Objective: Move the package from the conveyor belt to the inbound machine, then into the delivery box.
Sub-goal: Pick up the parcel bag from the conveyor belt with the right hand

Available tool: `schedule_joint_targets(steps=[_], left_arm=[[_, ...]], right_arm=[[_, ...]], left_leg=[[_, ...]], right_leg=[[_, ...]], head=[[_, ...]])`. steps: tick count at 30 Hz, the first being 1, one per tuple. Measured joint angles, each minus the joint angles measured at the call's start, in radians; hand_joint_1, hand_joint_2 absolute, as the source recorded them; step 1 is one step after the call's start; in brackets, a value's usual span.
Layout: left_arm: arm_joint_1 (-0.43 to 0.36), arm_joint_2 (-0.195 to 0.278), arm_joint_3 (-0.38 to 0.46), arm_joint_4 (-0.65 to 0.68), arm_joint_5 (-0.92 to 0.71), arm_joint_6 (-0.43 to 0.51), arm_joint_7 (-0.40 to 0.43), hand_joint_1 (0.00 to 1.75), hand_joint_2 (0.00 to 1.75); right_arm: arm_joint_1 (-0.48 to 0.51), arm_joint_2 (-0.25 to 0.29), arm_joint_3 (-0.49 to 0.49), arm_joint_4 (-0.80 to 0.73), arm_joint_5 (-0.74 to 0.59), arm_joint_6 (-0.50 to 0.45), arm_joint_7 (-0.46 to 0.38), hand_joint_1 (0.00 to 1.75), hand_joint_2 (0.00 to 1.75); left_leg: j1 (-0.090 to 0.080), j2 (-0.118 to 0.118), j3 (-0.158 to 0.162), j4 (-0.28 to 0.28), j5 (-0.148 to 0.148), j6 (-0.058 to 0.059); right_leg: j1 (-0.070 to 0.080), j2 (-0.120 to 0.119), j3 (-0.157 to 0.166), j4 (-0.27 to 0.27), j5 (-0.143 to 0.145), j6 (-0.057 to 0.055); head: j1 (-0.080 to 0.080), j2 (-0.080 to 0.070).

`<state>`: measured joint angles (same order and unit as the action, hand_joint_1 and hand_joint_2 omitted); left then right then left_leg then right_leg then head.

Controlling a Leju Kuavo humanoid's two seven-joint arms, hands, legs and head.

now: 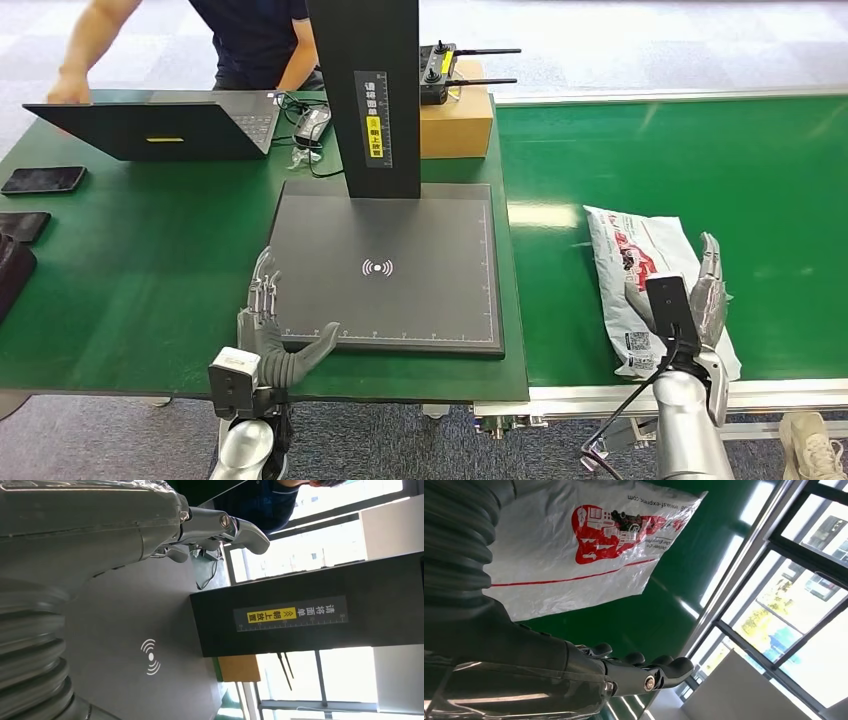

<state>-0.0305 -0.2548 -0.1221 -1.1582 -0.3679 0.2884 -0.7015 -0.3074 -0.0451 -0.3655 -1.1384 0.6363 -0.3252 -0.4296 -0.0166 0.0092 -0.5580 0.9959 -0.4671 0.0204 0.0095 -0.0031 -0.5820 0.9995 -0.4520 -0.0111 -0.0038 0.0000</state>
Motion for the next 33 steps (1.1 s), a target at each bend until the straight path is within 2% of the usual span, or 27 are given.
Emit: schedule_joint_targets(steps=[4, 10, 16, 22, 33], left_arm=[[0.0, 0.0, 0.0, 0.001, -0.002, -0.005, 0.0, 0.0, 1.75], [-0.001, 0.0, -0.004, 0.004, -0.003, -0.006, 0.0, 0.0, 1.75], [-0.003, 0.0, -0.009, 0.01, -0.004, -0.007, 0.0, 0.0, 1.75], [-0.005, 0.0, -0.015, 0.019, -0.011, -0.016, 0.0, 0.0, 1.75], [-0.012, -0.001, -0.021, 0.035, -0.019, -0.02, 0.0, 0.0, 1.75]], right_arm=[[-0.036, -0.017, -0.039, 0.072, 0.01, -0.014, 0.024, 0.0, 1.75], [-0.125, -0.098, -0.142, 0.299, -0.01, 0.0, 0.018, 0.0, 1.75], [-0.177, -0.146, -0.192, 0.47, -0.001, 0.002, 0.024, 0.0, 1.75], [-0.189, -0.163, -0.2, 0.598, 0.067, 0.01, 0.12, 0.0, 1.75], [-0.208, -0.158, -0.185, 0.704, 0.15, 0.064, 0.145, 0.0, 1.75]], left_leg=[[0.0, 0.0, 0.0, 0.0, 0.0, 0.0], [0.0, 0.0, 0.0, 0.0, 0.0, 0.0], [0.0, 0.0, 0.0, 0.0, 0.0, 0.0], [0.0, 0.0, 0.0, 0.0, 0.0, 0.0], [0.0, 0.0, 0.002, 0.0, 0.0, 0.0]], right_leg=[[0.0, 0.0, 0.0, 0.0, 0.0, 0.0], [0.0, 0.0, 0.0, 0.0, 0.0, 0.0], [0.0, 0.0, 0.0, 0.0, 0.0, 0.0], [0.0, 0.0, 0.0, 0.0, 0.0, 0.0], [0.0, 0.0, 0.002, 0.0, 0.0, 0.0]], head=[[0.0, 0.0], [0.0, 0.0], [0.0, 0.0], [0.0, 0.0], [0.0, 0.0]])
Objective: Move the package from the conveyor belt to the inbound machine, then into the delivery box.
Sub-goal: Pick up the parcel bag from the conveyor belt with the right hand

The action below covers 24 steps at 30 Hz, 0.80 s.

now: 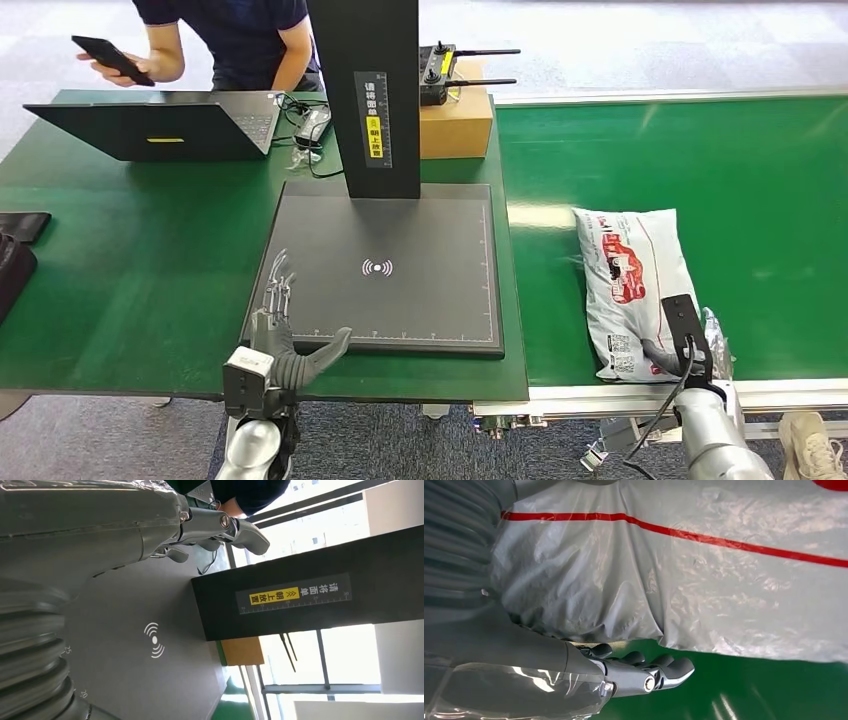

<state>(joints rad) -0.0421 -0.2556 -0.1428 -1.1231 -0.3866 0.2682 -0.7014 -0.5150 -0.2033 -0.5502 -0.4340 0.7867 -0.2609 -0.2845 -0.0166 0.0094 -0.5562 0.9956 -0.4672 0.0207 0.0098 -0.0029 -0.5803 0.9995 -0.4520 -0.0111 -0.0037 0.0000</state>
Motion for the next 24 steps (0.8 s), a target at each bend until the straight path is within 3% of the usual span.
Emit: schedule_joint_targets(steps=[12, 15, 18, 19, 22, 24], left_arm=[[0.0, 0.0, 0.0, 0.001, -0.006, 0.007, 0.015, 0.0, 1.75], [0.0, 0.0, 0.0, 0.001, -0.008, 0.008, 0.018, 0.0, 1.75], [0.001, 0.0, 0.001, 0.001, -0.01, 0.01, 0.019, 0.0, 1.75], [0.001, 0.0, 0.001, 0.001, -0.011, 0.011, 0.019, 0.0, 1.75], [0.001, 0.0, 0.001, 0.001, -0.011, 0.013, 0.019, 0.0, 1.75], [0.001, 0.0, 0.001, 0.001, -0.009, 0.013, 0.019, 0.0, 1.75]], right_arm=[[-0.002, 0.034, 0.043, 0.002, 0.04, 0.045, -0.003, 0.0, 1.75], [-0.004, 0.039, 0.047, 0.002, 0.041, 0.052, -0.008, 0.07, 1.75], [-0.005, 0.043, 0.053, 0.001, 0.042, 0.058, -0.017, 0.26, 1.75], [-0.005, 0.045, 0.056, 0.001, 0.042, 0.059, -0.019, 0.4, 1.75], [-0.005, 0.052, 0.064, -0.001, 0.042, 0.061, -0.024, 1.09, 1.75], [-0.005, 0.055, 0.067, -0.002, 0.042, 0.06, -0.029, 1.32, 1.75]], left_leg=[[0.0, 0.001, 0.004, 0.0, 0.0, 0.0], [0.0, 0.001, 0.005, 0.0, 0.0, 0.0], [0.001, 0.002, 0.006, 0.0, 0.0, 0.0], [0.001, 0.002, 0.006, 0.0, 0.0, 0.0], [0.001, 0.002, 0.006, 0.0, 0.0, 0.0], [0.001, 0.002, 0.006, 0.0, 0.0, 0.0]], right_leg=[[0.0, 0.001, 0.004, 0.0, 0.0, 0.0], [0.0, 0.001, 0.005, 0.0, 0.0, 0.0], [0.001, 0.001, 0.006, 0.0, 0.001, -0.001], [0.001, 0.001, 0.006, 0.0, 0.001, -0.001], [0.001, 0.002, 0.006, 0.0, 0.001, -0.001], [0.0, 0.002, 0.006, 0.0, 0.001, -0.001]], head=[[0.0, 0.0], [0.0, 0.0], [0.0, 0.0], [0.0, 0.0], [0.0, 0.0], [0.0, 0.0]])
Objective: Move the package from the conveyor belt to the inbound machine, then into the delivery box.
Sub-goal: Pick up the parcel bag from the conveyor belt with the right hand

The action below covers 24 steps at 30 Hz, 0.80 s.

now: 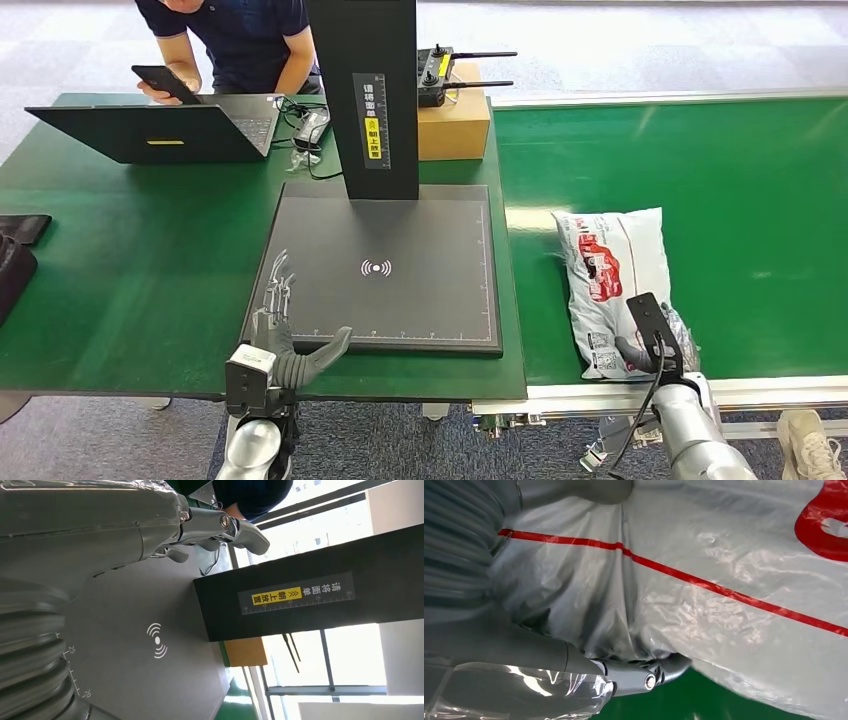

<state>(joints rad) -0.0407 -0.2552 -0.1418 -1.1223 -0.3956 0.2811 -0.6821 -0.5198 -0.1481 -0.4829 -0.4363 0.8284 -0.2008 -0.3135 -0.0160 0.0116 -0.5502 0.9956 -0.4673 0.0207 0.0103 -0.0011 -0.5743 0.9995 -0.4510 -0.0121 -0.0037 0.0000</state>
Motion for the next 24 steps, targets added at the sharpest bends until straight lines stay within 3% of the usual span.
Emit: schedule_joint_targets(steps=[6, 13, 24], left_arm=[[0.0, 0.0, 0.0, 0.0, 0.009, 0.001, 0.0, 0.0, 1.75], [0.0, 0.0, 0.0, 0.0, 0.015, 0.008, -0.001, 0.0, 1.75], [0.001, 0.0, 0.0, 0.0, 0.016, 0.01, -0.007, 0.0, 1.75]], right_arm=[[0.0, 0.008, 0.008, -0.019, -0.01, -0.003, -0.026, 1.58, 1.75], [0.001, 0.023, 0.034, -0.045, -0.037, -0.01, -0.048, 1.49, 1.75], [0.057, 0.069, 0.106, -0.195, -0.092, -0.088, -0.104, 1.54, 1.75]], left_leg=[[0.0, 0.0, 0.0, 0.0, 0.0, 0.0], [0.0, 0.0, 0.0, 0.0, 0.0, 0.0], [0.0, -0.001, -0.004, 0.0, 0.0, 0.0]], right_leg=[[0.0, 0.0, 0.0, 0.0, 0.0, 0.0], [0.0, 0.0, -0.001, 0.0, 0.0, 0.0], [0.0, -0.001, -0.004, 0.0, 0.0, 0.0]], head=[[0.0, 0.0], [0.0, 0.0], [0.0, 0.0]])
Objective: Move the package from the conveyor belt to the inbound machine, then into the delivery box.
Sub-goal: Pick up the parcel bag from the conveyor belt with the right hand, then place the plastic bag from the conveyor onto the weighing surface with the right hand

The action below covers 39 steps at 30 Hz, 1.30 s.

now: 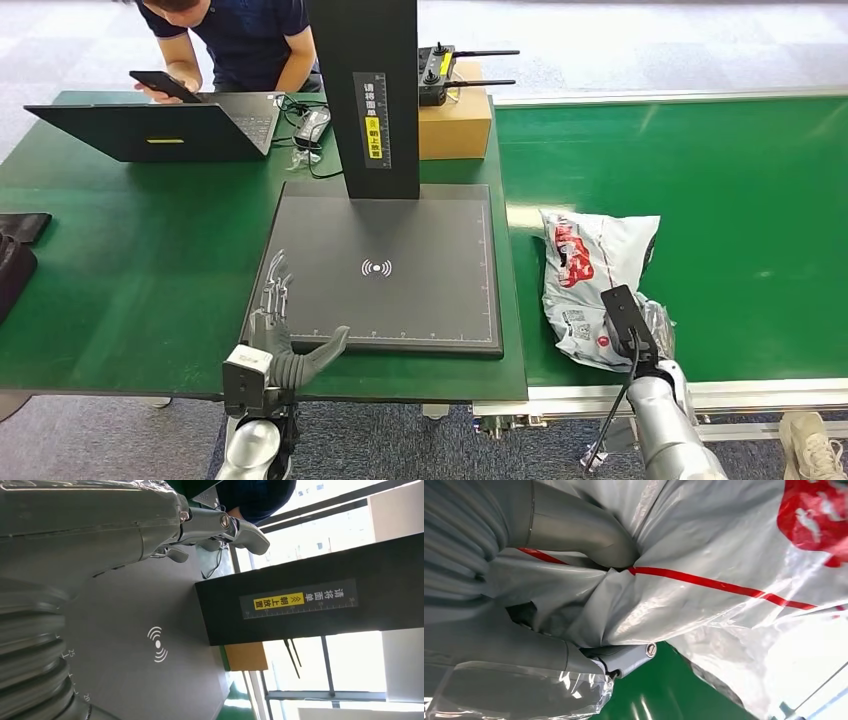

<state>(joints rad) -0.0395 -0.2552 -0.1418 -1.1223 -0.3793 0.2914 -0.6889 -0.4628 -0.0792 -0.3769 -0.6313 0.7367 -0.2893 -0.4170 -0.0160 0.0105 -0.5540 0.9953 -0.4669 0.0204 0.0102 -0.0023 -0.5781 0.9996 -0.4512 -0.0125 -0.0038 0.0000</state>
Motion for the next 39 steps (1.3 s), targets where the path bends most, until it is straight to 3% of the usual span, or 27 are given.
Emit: schedule_joint_targets(steps=[11, 20, 31, 39], left_arm=[[0.001, 0.0, 0.009, 0.0, 0.0, -0.013, -0.012, 0.0, 1.75], [0.003, 0.0, 0.019, 0.0, -0.01, -0.026, -0.013, 0.0, 1.75], [-0.008, 0.0, 0.021, 0.0, 0.0, -0.032, -0.013, 0.0, 1.75], [-0.023, 0.0, 0.011, 0.0, 0.022, -0.014, -0.013, 0.0, 1.75]], right_arm=[[0.157, 0.051, 0.12, -0.465, -0.068, -0.099, -0.001, 1.45, 1.75], [0.217, 0.075, 0.242, -0.73, -0.012, -0.17, 0.027, 1.41, 1.75], [0.177, 0.077, 0.429, -0.784, 0.073, -0.043, 0.024, 1.42, 1.75], [0.029, 0.075, 0.571, -0.638, 0.069, 0.041, -0.007, 1.42, 1.75]], left_leg=[[0.0, -0.001, -0.003, 0.0, 0.0, 0.0], [0.0, -0.001, -0.003, 0.0, 0.0, 0.0], [0.0, -0.001, -0.003, 0.0, 0.0, 0.0], [0.0, 0.0, -0.003, 0.0, 0.001, -0.001]], right_leg=[[0.0, -0.001, -0.002, 0.0, -0.001, 0.001], [0.0, -0.001, -0.002, 0.0, -0.001, 0.001], [0.0, -0.001, -0.002, 0.0, -0.001, 0.001], [0.0, 0.0, -0.002, 0.0, 0.0, 0.001]], head=[[0.0, 0.0], [0.0, 0.0], [0.0, 0.0], [0.0, 0.0]])
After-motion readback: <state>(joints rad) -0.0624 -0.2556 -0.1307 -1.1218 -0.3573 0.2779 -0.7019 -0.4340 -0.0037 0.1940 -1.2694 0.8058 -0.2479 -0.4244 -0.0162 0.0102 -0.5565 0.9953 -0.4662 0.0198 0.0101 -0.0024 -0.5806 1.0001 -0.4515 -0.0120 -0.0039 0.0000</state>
